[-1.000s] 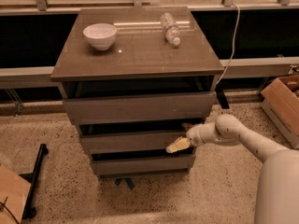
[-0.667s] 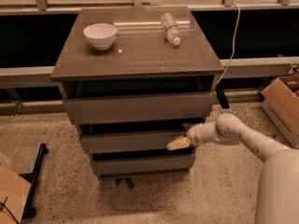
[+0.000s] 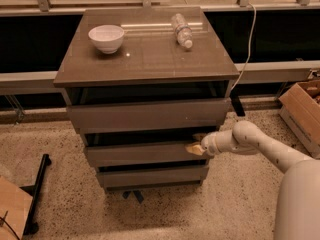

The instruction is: Open middle drawer

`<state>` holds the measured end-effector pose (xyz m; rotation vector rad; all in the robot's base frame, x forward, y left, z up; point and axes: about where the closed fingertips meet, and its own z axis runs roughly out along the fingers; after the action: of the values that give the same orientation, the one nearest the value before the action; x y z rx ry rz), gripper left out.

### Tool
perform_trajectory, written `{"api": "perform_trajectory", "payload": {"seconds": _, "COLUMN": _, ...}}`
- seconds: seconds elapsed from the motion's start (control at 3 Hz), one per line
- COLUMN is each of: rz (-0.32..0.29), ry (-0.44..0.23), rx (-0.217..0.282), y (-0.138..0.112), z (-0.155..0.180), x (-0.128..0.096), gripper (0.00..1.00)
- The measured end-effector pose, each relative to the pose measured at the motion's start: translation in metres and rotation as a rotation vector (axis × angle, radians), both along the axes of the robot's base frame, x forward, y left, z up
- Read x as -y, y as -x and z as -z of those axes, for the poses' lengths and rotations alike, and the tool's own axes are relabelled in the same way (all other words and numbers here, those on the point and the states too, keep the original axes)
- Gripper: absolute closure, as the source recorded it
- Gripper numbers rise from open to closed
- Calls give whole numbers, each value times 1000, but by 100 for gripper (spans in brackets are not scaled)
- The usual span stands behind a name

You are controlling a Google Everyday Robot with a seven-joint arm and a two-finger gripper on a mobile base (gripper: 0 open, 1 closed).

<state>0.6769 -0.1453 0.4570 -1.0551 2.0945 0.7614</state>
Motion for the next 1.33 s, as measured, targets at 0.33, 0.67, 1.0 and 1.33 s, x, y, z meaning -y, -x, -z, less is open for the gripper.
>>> {"api": "perform_trajectory", "payload": {"seconds": 0.33, "rz": 0, "ry": 0, "rx": 0, "y": 0, "z": -2, "x": 0, "gripper": 93}}
{"api": "perform_trajectory", "payload": {"seconds": 0.67, "rz": 0, "ry": 0, "rx": 0, "y": 0, "z": -2, "x": 0, "gripper": 100}}
{"api": "perform_trajectory", "payload": {"seconds": 1.0, "rz": 0, "ry": 0, "rx": 0, "y": 0, "z": -3, "x": 0, "gripper": 100}}
{"api": "perform_trajectory", "payload": {"seconds": 1.33, "rz": 0, "ry": 0, "rx": 0, "y": 0, "z": -4, "x": 0, "gripper": 100}}
